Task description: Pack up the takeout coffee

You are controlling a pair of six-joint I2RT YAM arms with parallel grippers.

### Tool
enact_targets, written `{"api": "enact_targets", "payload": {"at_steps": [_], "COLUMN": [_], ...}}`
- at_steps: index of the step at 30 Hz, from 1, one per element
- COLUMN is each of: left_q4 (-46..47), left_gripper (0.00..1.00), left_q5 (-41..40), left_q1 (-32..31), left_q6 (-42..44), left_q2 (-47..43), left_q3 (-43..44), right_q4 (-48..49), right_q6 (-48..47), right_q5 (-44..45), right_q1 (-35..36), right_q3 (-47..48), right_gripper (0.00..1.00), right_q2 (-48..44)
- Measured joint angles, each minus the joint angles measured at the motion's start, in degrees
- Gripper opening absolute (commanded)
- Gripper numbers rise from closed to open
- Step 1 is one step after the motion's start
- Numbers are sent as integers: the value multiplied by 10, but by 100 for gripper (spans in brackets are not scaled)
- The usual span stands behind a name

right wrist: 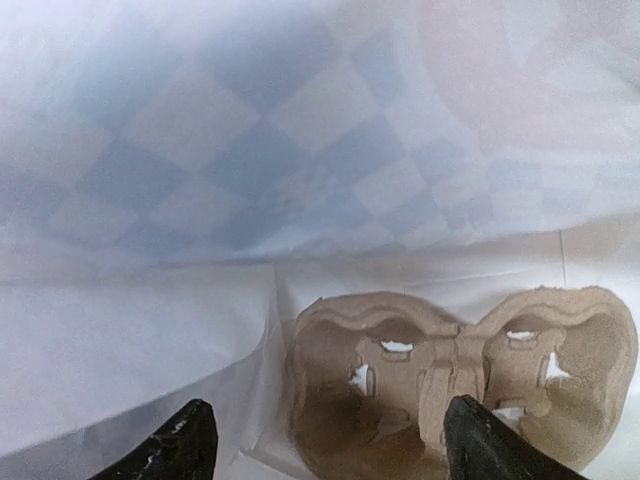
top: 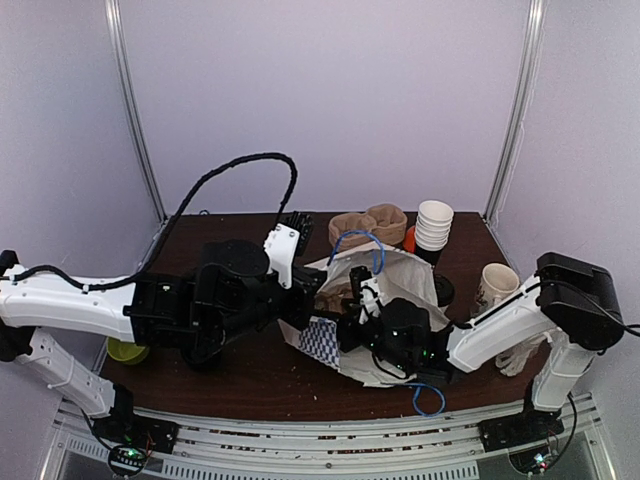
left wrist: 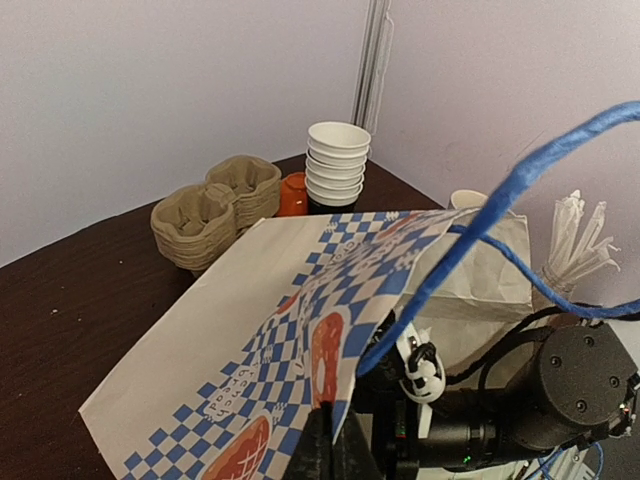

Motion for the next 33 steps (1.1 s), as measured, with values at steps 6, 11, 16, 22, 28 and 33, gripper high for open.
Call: {"api": "enact_targets", "payload": {"at_steps": [6, 11, 16, 22, 28, 33], "left_q4": [1, 2, 0, 0, 0, 1], "left_gripper": [0, 0, 0, 0, 0, 0], "left_q5": [0, 11, 37, 69, 91, 106], "left_q1": [0, 0, 0, 2, 5, 7], "left_q6": [1, 6, 7, 7, 7, 6], "left_q2": [-9, -18, -20, -20, -19, -13], "left_q3": [-14, -18, -18, -18, -18, -17], "right_q4": [-33, -47, -85, -99, -90, -83], "right_q6": [10, 29, 41, 44, 57, 72], "right_q5": [-25, -32, -28, -7, -4, -1], "right_q1": [4, -3, -13, -26, -42, -51], "right_q3": [-38, -26, 38, 85, 114, 141], "right_gripper": [38, 21, 17, 16, 15, 15], "right_q2": [-25, 0, 65, 109, 143, 164]}}
